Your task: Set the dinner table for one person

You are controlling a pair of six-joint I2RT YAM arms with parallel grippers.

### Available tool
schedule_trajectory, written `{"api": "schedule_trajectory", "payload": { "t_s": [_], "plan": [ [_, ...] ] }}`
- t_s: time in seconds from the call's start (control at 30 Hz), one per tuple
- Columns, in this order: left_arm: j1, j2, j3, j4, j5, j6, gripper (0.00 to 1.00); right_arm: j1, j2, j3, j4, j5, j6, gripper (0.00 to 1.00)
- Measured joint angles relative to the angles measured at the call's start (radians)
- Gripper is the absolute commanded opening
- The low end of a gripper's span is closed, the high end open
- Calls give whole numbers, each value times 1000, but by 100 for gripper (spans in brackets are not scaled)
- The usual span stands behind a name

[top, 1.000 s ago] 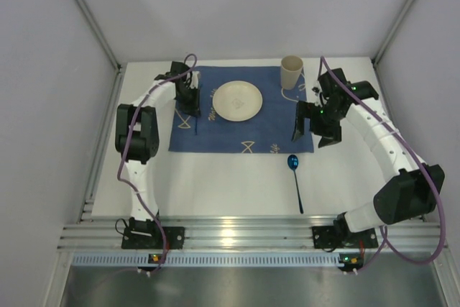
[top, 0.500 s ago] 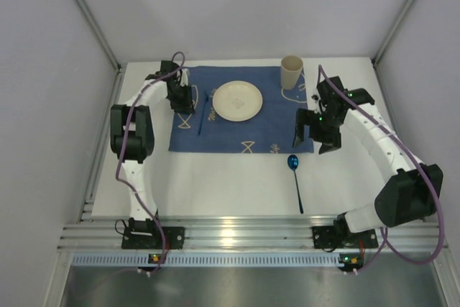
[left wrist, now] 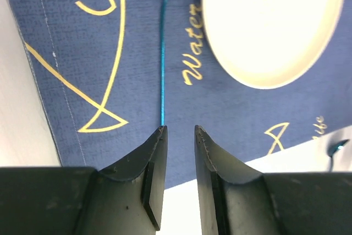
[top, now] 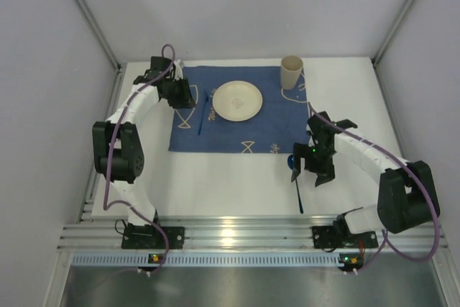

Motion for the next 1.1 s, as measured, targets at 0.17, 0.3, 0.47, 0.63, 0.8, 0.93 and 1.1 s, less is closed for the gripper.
{"api": "schedule_trajectory", "payload": {
  "t_s": [0.17, 0.3, 0.47, 0.63, 0.8, 0.93, 1.1],
  "plan": [
    [-5, -59, -20, 6, 21, -24, 30, 78, 25, -18, 78, 32, 31, 70],
    [-10, -106, -49, 6, 31, -40, 30, 111, 77, -18, 150, 119, 63, 37],
    [-16, -173, -83, -1, 33, -43, 30, 127, 168, -18, 250, 221, 110, 29],
    [-17, -230, -101, -29, 24, -34, 29, 178, 216, 15, 263, 256, 130, 29],
    [-17, -264, -115, -47, 14, -28, 28, 223, 243, 41, 240, 314, 136, 28],
    [-17, -268, -126, -55, 14, -28, 28, 230, 248, 42, 239, 332, 140, 8],
    [-17, -268, -132, -58, 15, -28, 28, 235, 258, 42, 236, 345, 140, 0]
  ]
}}
